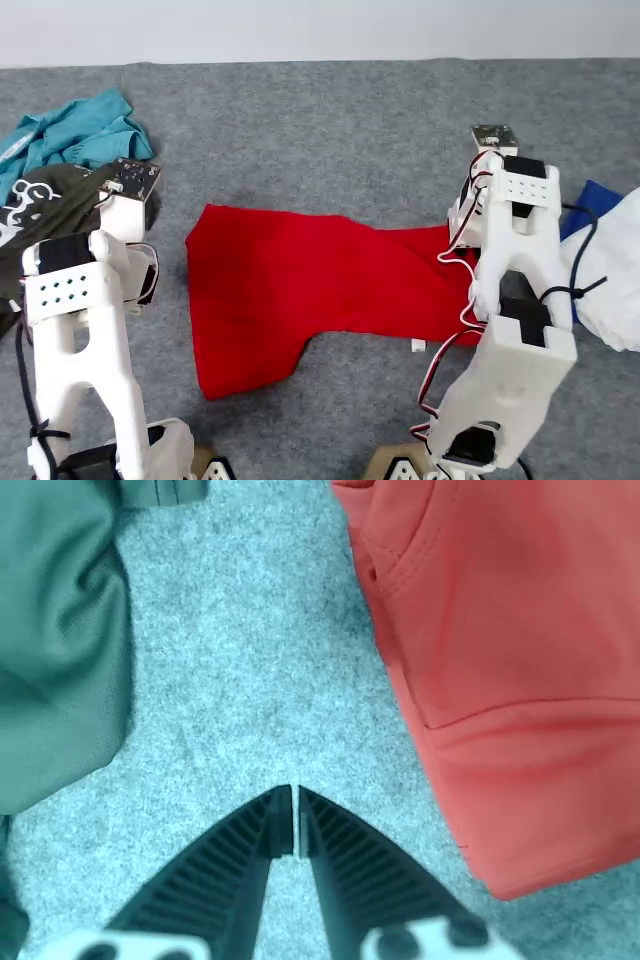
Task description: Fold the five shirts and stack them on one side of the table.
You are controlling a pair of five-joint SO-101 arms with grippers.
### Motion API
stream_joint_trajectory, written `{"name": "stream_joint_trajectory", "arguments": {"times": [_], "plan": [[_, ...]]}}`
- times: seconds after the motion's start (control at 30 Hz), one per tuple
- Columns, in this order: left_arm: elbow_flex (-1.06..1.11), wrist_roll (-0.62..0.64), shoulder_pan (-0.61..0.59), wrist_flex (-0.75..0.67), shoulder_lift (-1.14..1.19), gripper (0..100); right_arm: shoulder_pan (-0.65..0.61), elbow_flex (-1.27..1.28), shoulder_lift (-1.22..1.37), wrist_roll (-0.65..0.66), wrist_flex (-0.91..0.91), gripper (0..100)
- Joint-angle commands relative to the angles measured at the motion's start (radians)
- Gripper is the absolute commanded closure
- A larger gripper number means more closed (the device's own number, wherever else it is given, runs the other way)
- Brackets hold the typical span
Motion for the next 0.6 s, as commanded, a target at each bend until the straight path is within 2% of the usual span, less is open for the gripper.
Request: {"name": "stream_joint_trajectory", "arguments": {"times": [0.0,0.43,0.57], "plan": [[0.001,0.005,0.0,-0.017,-0.018,98,0.002,-0.074,-0.071,-0.009,-0.039,96.1],[0.001,0.005,0.0,-0.04,-0.018,98,0.002,-0.074,0.024,-0.002,-0.255,98.2],[0.001,0.005,0.0,-0.04,-0.018,98,0.002,-0.126,0.088,-0.003,-0.269,98.0]]}}
